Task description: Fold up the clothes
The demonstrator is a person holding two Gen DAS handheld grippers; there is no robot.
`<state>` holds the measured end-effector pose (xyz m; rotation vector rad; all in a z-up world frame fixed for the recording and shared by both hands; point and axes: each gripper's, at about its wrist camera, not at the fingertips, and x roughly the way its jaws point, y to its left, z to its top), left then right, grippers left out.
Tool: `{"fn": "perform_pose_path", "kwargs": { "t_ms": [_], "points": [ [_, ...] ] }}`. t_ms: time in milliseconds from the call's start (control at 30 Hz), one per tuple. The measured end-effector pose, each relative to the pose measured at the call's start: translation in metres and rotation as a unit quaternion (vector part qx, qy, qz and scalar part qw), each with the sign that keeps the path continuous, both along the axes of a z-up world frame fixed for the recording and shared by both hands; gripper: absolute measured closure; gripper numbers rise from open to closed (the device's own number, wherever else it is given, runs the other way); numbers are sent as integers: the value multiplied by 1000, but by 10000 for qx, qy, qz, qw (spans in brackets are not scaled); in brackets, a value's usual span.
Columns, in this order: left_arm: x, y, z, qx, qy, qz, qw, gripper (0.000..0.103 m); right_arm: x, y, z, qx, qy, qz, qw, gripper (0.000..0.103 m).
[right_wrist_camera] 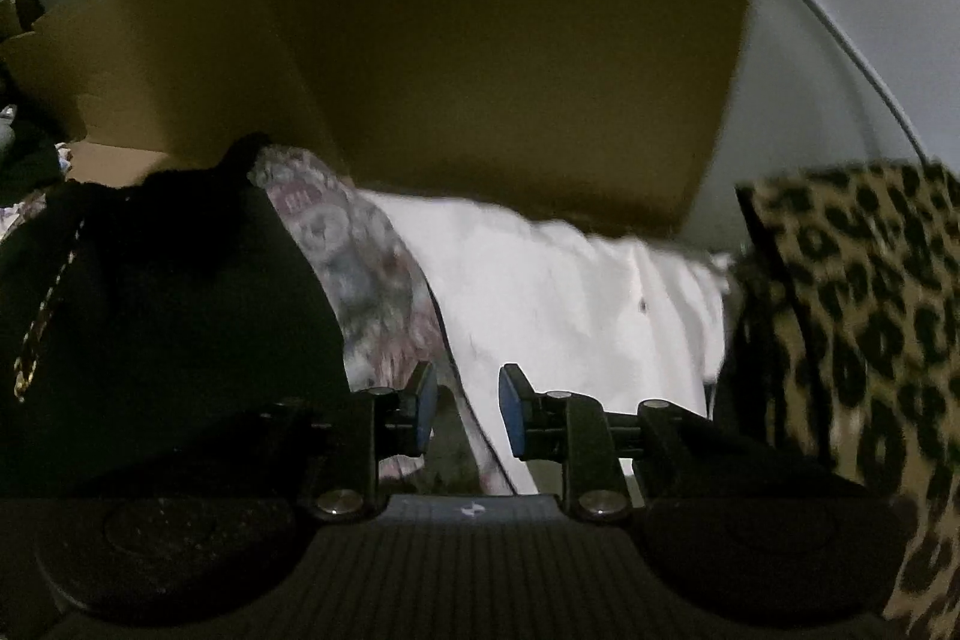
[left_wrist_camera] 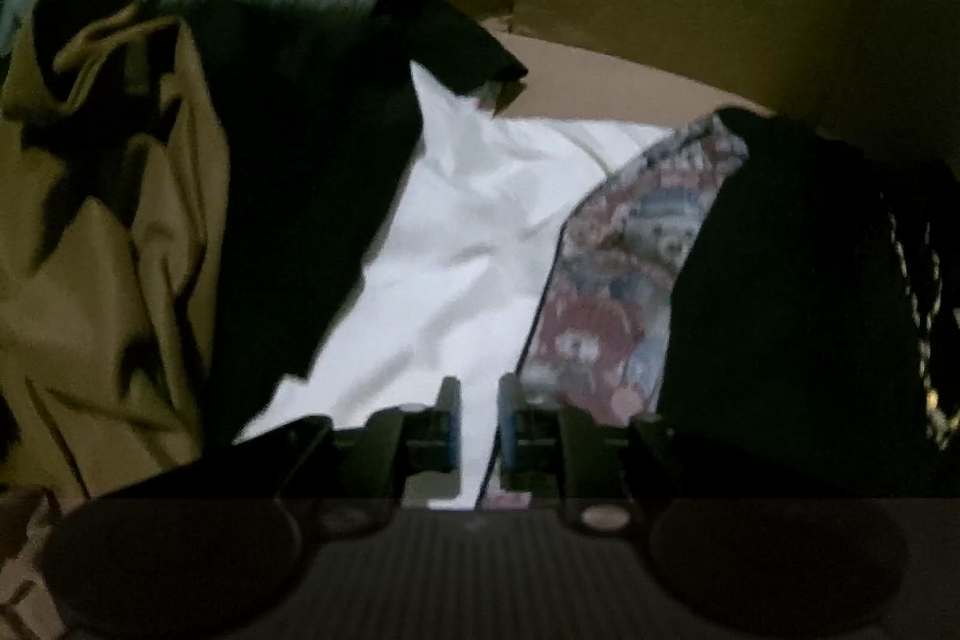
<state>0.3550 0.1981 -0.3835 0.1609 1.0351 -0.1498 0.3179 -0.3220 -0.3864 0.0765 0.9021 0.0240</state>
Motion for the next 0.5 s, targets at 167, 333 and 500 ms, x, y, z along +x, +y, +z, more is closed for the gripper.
{"fn": "perform_pose_path", "kwargs": {
  "t_ms": [167,333,500],
  "points": [
    [-12,1,2,-69,-49,-18,10000,85,-17,6,-4,-11,-25,100,9999,73],
    [-25,7,10,-148,-10,-39,9999,80,-38,9,8,-92,-151,154,9997,68],
    [-40,16,3,-52,108,-104,9999,80,-67,3,16,-77,-90,21,9999,68]
  ]
}}
